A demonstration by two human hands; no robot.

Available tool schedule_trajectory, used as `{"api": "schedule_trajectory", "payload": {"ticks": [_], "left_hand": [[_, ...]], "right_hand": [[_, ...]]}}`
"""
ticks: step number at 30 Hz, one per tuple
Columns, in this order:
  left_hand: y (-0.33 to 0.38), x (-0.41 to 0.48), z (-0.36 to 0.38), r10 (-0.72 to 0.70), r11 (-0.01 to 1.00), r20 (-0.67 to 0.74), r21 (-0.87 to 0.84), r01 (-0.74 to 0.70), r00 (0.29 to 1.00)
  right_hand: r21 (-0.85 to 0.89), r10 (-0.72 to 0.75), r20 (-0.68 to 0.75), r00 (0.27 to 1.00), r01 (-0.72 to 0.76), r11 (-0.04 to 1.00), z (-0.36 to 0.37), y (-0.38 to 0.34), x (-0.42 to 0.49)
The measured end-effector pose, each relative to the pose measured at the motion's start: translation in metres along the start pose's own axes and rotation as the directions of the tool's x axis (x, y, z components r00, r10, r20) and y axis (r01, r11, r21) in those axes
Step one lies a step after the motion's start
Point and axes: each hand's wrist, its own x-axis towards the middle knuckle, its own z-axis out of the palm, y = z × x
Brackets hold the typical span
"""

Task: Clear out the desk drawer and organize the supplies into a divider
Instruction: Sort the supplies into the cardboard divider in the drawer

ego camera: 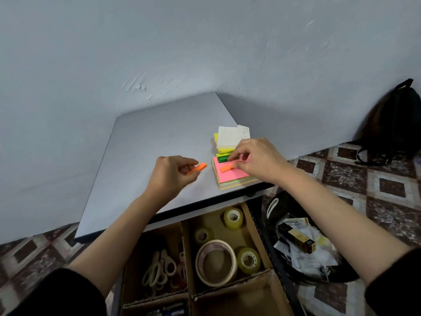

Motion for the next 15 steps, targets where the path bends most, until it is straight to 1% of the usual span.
{"api": "schedule_trajectory", "payload": {"ticks": [2, 4, 11, 15], "left_hand": [[-0.007, -0.005, -0.004, -0.019, 1.000, -0.007, -0.011, 0.019, 1.000], [-0.011, -0.009, -0.006, -0.016, 1.000, -0.006, -0.023, 0.016, 1.000], [-0.019, -0.016, -0.006, 0.027, 0.999, -0.001, -0.032, -0.027, 1.000], [-0.023, -0.019, -0.006, 0.029, 0.999, 0.005, -0.023, -0.029, 1.000]], "right_hand": [[-0.101, -0.022, 0.067, 0.997, 0.029, 0.995, 0.001, -0.004, 0.011], [-0.158, -0.016, 0.114, 0.993, 0.034, 0.987, 0.003, -0.007, 0.017], [-0.104, 0.039, 0.170, 0.985, -0.022, 0.994, 0.007, -0.010, 0.021], [-0.116, 0.062, 0.214, 0.975, -0.038, 0.992, 0.007, -0.013, 0.024]]}}
